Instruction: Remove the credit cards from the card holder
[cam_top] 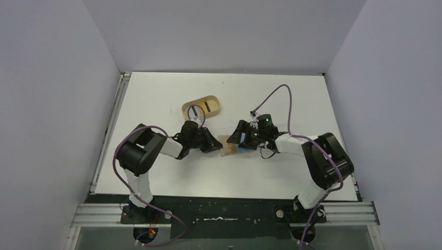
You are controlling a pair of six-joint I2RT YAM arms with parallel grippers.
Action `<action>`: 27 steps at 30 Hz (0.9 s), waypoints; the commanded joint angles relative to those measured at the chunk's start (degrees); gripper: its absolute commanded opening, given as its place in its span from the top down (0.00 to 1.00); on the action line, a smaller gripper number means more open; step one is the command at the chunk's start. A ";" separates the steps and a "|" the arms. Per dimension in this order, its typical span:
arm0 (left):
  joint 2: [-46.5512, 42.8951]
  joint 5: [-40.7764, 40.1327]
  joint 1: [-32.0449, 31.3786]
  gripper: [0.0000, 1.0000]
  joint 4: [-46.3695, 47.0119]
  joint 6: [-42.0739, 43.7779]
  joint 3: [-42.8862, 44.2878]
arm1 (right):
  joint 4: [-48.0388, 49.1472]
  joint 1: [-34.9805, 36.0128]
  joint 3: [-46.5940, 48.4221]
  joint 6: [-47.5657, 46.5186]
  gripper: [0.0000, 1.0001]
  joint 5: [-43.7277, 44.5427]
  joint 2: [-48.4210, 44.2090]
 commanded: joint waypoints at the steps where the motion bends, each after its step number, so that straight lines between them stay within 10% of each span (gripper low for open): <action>1: 6.41 1.60 0.94 1.00 2.80 -1.57 -3.12 | -4.65 1.77 1.79 -2.94 0.21 5.67 -0.79; 12: 9.64 1.71 1.78 1.00 4.61 -3.56 -4.46 | -3.33 4.65 3.10 -0.99 0.21 4.79 1.93; 27: 13.90 3.16 2.78 1.00 15.97 -7.12 -7.99 | 23.55 4.44 -3.83 14.34 0.21 -5.41 5.90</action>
